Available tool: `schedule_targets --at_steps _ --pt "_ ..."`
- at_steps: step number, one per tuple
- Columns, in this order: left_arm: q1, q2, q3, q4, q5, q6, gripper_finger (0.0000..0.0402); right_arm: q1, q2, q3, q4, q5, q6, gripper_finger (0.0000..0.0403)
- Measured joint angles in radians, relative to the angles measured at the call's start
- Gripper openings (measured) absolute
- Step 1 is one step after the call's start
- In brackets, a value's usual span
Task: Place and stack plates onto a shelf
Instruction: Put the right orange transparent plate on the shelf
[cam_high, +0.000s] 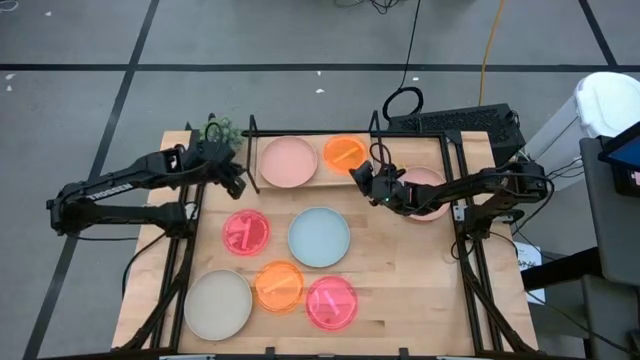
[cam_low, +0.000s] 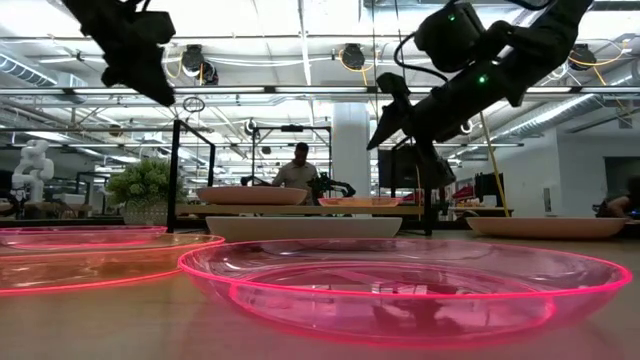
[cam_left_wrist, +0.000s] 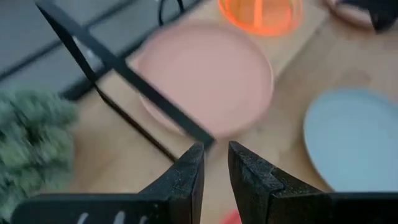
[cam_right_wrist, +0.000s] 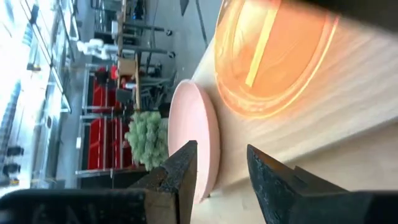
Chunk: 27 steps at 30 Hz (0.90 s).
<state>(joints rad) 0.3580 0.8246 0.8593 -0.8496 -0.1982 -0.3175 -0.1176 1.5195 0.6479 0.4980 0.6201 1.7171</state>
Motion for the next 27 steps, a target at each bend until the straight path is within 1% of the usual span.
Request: schedule_targets --at_steps 4,7,10,13,16,18,20,22,24,26,27 --pt "-0.016 -0.001 0.0 -0.085 0.036 0.016 0.0076 0.026 -0.012 0.0 -0.015 0.0 -0.009 0.0125" --pt "-0.023 -0.001 0.0 -0.09 0.069 0.046 0.0076 0.045 -0.01 0.0 -0.018 -0.015 -0.028 0.0125" --pt "-0.024 -0.001 -0.005 -0.081 0.085 0.051 0.0076 0.048 -0.011 0.0 0.003 -0.085 -0.061 0.0125" --pt "-0.024 -0.001 -0.066 -0.027 0.085 0.051 0.0076 0.048 -0.031 0.0 0.007 -0.192 -0.129 0.0123" --pt "-0.025 -0.01 -0.134 0.05 0.11 0.047 0.0076 0.048 -0.069 -0.002 -0.02 -0.262 -0.208 0.0109" --pt "-0.033 -0.019 -0.174 0.109 0.15 0.076 0.0076 0.048 -0.112 -0.002 -0.02 -0.303 -0.315 0.009" --pt "-0.04 -0.026 -0.2 0.126 0.173 0.109 0.0076 0.047 -0.169 -0.002 -0.024 -0.345 -0.463 0.0066" --pt "-0.044 -0.032 -0.209 0.19 0.176 0.119 0.0076 0.048 -0.229 -0.002 -0.039 -0.401 -0.67 0.0037" --pt "-0.049 -0.039 -0.215 0.216 0.193 0.168 0.0076 0.048 -0.292 -0.001 -0.081 -0.466 -0.912 0.0011" --pt "-0.056 -0.038 -0.215 0.251 0.227 0.214 0.0076 0.048 -0.354 -0.001 -0.133 -0.51 -1.152 0.0007" --pt "-0.056 -0.038 -0.215 0.254 0.228 0.232 0.0076 0.048 -0.383 -0.001 -0.163 -0.519 -1.24 0.0009"
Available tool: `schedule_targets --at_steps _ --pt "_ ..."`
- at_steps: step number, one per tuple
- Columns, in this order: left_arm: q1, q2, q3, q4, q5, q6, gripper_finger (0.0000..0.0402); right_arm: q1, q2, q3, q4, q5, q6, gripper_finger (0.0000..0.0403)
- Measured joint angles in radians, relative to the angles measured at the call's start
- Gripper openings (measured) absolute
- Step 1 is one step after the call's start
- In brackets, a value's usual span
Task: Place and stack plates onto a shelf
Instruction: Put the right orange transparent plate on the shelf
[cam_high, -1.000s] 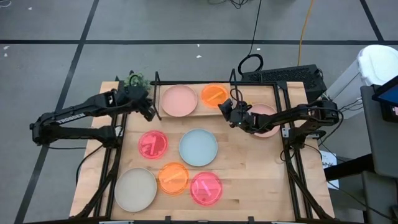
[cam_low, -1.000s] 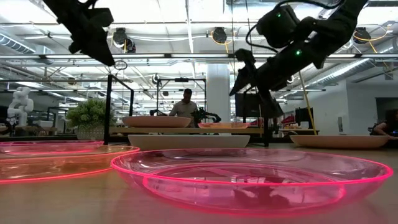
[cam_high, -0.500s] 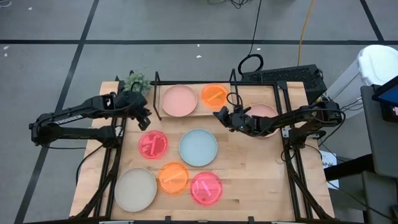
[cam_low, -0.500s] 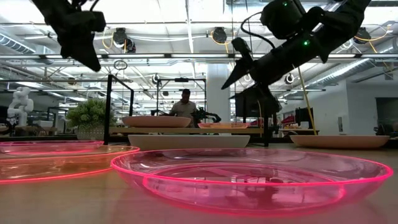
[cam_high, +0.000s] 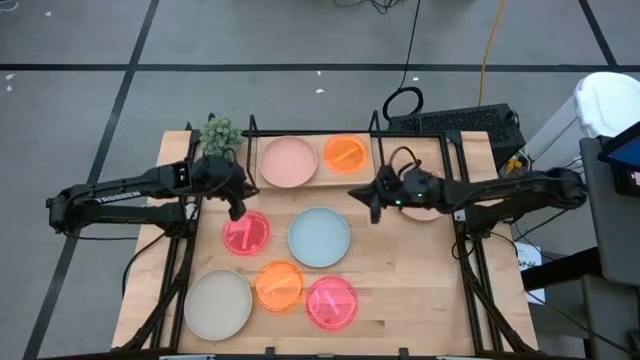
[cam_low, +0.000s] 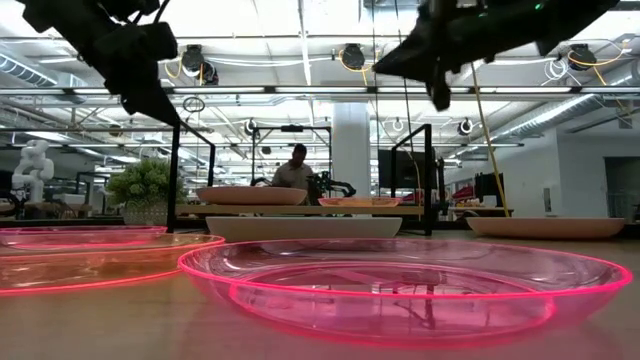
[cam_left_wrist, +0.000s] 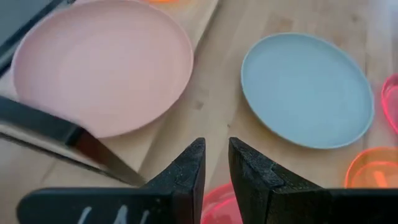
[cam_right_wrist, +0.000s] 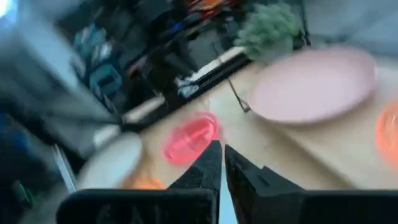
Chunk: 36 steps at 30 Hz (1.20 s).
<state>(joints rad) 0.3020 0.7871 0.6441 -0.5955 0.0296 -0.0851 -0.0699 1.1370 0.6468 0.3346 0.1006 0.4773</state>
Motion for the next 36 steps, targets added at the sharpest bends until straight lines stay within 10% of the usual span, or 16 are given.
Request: schedule_targets --at_steps 10,36 --pt "0.057 0.012 0.0 -0.006 -0.051 0.021 0.0009 -0.126 -0.18 0.001 -0.403 0.057 -0.196 0.0001" --pt "0.178 0.086 0.0 0.043 -0.083 0.113 0.0004 -0.408 -0.116 0.001 -0.422 -0.209 -0.361 0.0"
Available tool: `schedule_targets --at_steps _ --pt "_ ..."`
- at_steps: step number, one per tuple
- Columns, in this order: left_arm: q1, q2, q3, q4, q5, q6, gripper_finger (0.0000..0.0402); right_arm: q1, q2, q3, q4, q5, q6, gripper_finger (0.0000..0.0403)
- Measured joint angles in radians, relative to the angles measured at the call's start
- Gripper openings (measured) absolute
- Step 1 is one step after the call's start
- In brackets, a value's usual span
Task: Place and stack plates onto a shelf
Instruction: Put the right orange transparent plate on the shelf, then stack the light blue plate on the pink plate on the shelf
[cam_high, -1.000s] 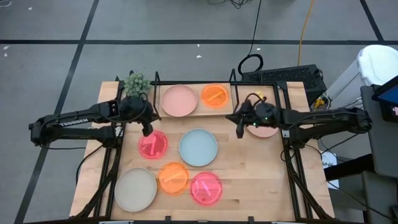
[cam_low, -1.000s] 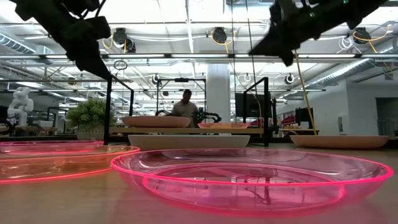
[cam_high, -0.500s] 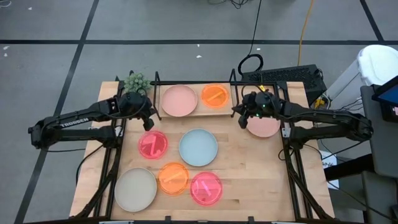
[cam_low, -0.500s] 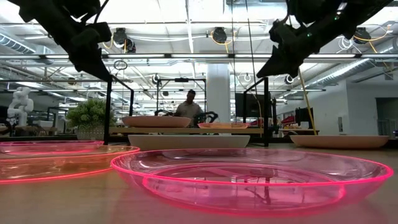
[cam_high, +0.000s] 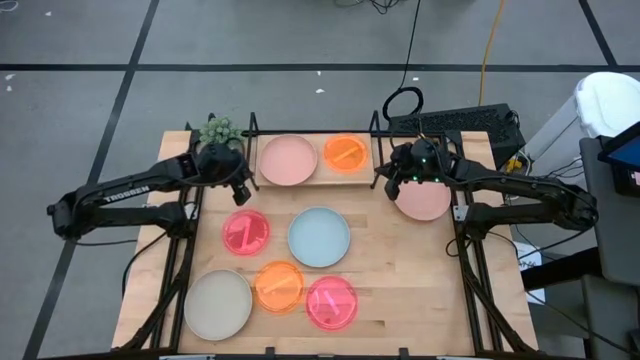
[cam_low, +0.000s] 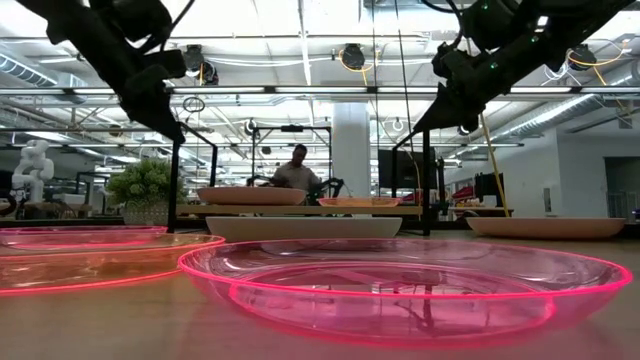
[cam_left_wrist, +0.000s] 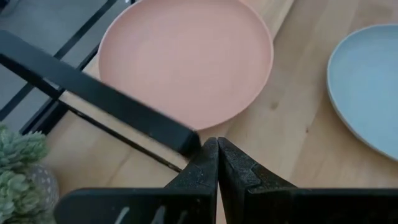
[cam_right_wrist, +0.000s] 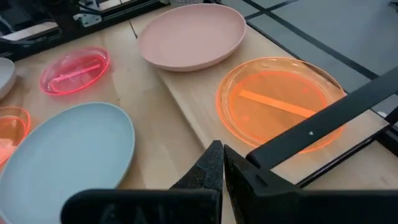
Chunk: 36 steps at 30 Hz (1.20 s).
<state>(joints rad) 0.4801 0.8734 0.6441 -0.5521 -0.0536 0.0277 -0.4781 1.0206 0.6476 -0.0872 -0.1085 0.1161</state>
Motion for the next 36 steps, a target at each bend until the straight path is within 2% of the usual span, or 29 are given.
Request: schedule_targets --at_steps 6,11,21,24,31,36 --pt "0.002 0.052 0.0 0.075 -0.006 0.005 0.0003 -0.014 0.0 0.0 0.0 0.0 -0.005 0.0" --pt "0.004 0.089 0.0 0.09 -0.058 0.012 0.0003 -0.033 0.0 0.0 0.0 0.0 -0.005 0.0" --pt "0.004 0.098 0.0 0.112 -0.06 0.007 0.0003 -0.06 0.0 0.0 -0.001 -0.009 -0.031 0.0" --pt "0.004 0.096 0.0 0.124 -0.037 -0.035 0.0003 -0.061 0.0 0.0 -0.001 -0.018 -0.022 0.0" --pt "-0.03 0.062 0.0 0.121 0.071 -0.117 0.0003 -0.038 0.0 0.0 0.007 -0.123 0.058 0.0" --pt "-0.089 0.002 0.001 0.123 0.105 -0.206 0.0003 0.016 -0.003 0.0 0.006 -0.126 0.148 0.0"
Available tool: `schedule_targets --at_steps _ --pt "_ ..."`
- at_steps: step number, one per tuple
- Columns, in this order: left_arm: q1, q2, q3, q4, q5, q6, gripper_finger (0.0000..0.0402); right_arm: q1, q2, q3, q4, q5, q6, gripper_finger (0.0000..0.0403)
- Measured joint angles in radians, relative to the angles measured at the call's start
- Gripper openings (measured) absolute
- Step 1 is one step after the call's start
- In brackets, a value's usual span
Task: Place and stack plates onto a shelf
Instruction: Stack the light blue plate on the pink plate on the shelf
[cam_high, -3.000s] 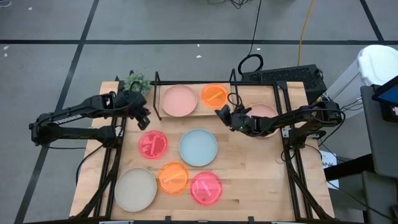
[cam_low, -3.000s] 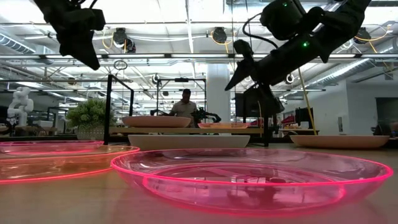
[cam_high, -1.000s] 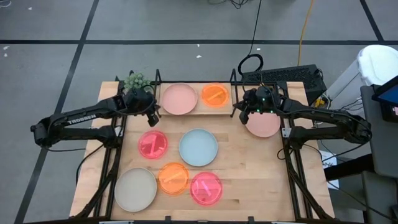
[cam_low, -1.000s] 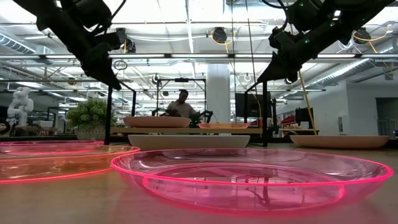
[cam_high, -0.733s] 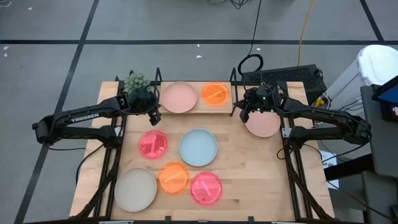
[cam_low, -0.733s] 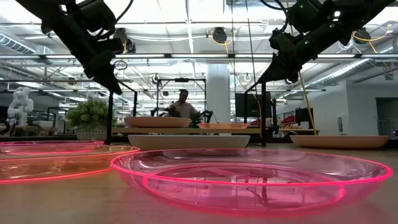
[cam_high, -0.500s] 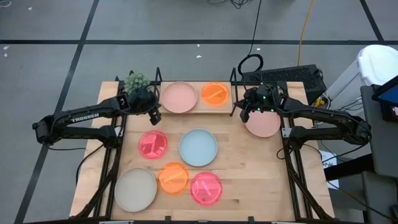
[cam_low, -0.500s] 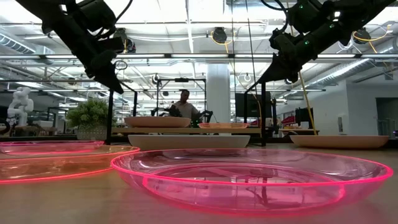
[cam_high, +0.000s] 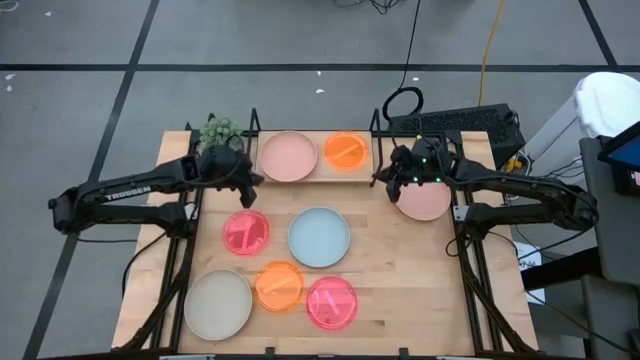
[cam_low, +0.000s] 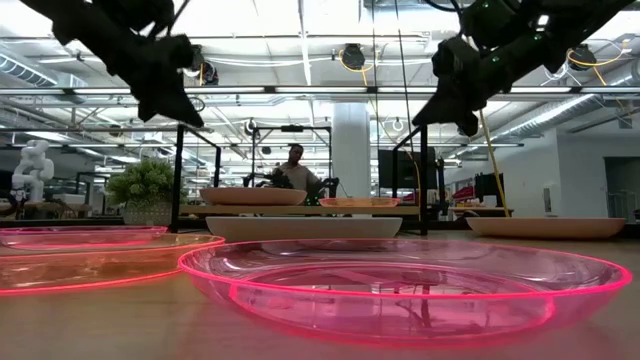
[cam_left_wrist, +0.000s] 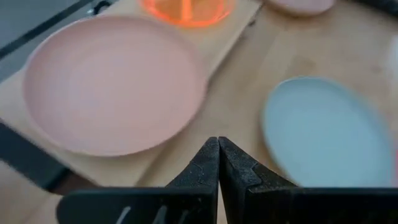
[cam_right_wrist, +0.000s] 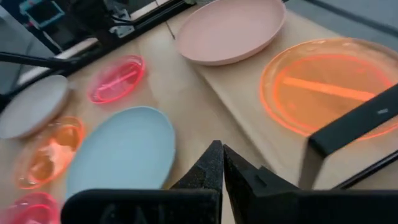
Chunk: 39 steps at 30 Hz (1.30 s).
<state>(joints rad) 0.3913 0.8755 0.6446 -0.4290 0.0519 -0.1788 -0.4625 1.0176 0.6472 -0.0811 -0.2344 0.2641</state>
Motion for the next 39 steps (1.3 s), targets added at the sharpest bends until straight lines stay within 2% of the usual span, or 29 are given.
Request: schedule_targets --at_steps 6,12,18,21,27,33,39 --pt "-0.112 -0.069 0.0 -0.01 0.056 -0.173 0.0003 0.083 0.0 0.0 -0.003 -0.002 0.171 0.0" --pt "-0.271 -0.078 0.0 -0.046 0.093 -0.382 0.0003 0.206 0.0 0.0 0.001 0.0 0.334 0.0" --pt "-0.393 -0.071 0.0 -0.073 0.029 -0.605 0.0003 0.366 0.0 0.0 0.002 0.007 0.506 0.0" --pt "-0.425 -0.07 0.0 -0.106 -0.014 -0.713 0.0011 0.449 0.0 0.0 0.002 0.084 0.589 0.0" --pt "-0.466 -0.022 0.0 -0.143 -0.03 -0.833 0.0076 0.549 0.0 0.0 0.002 0.186 0.721 0.0" --pt "-0.508 0.072 0.0 -0.12 -0.055 -0.972 0.0146 0.556 0.0 0.0 -0.007 0.183 0.721 0.0" --pt "-0.518 0.172 0.0 0.011 -0.112 -1.085 0.0196 0.556 0.0 0.0 -0.007 0.182 0.712 0.0"
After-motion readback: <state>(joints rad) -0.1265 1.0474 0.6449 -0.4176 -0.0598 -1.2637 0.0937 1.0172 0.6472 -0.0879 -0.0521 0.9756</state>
